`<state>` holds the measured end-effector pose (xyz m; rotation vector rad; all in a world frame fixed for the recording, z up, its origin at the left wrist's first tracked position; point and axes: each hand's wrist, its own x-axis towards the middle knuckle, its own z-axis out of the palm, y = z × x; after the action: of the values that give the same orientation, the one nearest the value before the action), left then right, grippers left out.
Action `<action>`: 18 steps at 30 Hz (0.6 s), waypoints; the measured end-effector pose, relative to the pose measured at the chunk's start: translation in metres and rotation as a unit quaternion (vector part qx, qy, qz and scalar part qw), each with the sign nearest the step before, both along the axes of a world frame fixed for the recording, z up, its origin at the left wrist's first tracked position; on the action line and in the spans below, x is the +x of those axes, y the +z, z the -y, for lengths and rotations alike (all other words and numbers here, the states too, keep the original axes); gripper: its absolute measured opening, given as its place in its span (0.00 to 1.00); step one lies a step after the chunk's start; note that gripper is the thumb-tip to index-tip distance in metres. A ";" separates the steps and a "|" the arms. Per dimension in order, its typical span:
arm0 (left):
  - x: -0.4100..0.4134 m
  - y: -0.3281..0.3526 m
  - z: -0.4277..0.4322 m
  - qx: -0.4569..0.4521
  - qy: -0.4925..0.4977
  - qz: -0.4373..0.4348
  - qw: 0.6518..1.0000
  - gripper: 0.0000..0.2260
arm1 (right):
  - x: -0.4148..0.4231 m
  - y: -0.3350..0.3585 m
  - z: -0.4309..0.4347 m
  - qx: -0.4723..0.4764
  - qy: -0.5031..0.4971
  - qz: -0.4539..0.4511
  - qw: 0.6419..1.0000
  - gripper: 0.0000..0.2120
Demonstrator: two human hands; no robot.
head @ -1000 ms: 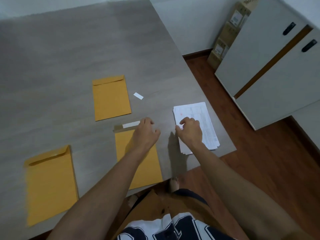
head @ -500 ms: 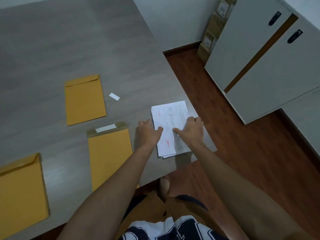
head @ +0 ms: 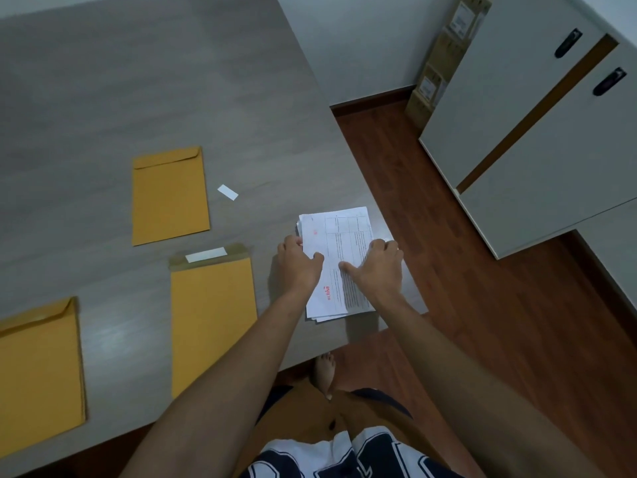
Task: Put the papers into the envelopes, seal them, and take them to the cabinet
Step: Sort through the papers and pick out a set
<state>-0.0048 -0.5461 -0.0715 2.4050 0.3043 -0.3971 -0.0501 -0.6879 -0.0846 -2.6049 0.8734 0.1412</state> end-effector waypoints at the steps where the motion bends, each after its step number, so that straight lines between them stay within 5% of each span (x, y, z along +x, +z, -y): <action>1: 0.001 0.000 0.001 0.001 0.002 0.001 1.000 0.14 | 0.000 0.000 0.000 -0.001 0.000 0.000 1.000 0.38; 18: 0.000 -0.005 0.009 -0.029 -0.038 -0.020 0.999 0.11 | 0.000 0.001 0.000 -0.003 0.001 -0.005 1.000 0.38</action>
<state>-0.0051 -0.5548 -0.0765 2.3589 0.2149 -0.4820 -0.0500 -0.6880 -0.0834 -2.6126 0.8763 0.1512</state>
